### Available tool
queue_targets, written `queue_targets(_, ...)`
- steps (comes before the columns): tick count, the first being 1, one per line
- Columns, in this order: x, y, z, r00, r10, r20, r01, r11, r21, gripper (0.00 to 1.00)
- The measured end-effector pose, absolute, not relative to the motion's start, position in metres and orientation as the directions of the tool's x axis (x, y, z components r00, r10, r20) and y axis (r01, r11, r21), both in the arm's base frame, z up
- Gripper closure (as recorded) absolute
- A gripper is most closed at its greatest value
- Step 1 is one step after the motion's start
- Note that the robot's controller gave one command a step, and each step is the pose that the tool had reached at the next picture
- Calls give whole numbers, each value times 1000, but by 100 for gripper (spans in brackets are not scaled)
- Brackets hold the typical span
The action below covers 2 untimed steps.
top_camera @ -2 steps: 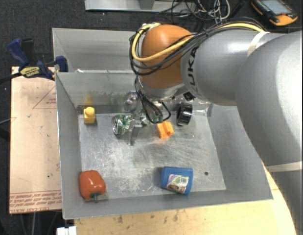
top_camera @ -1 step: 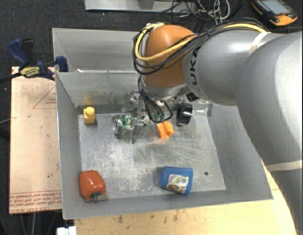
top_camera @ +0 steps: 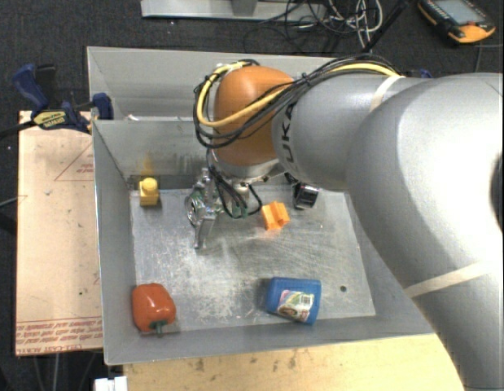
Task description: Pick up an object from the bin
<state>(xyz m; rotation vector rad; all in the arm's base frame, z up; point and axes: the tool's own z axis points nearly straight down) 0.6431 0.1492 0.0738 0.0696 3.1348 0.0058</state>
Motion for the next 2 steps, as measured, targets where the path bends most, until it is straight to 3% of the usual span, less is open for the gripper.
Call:
queue_targets(1, 643, 149, 74, -999, 45, -6, 45, 999, 4, 100)
queue_targets(2, 640, 148, 244, -999, 48, -11, 48, 999, 4, 100)
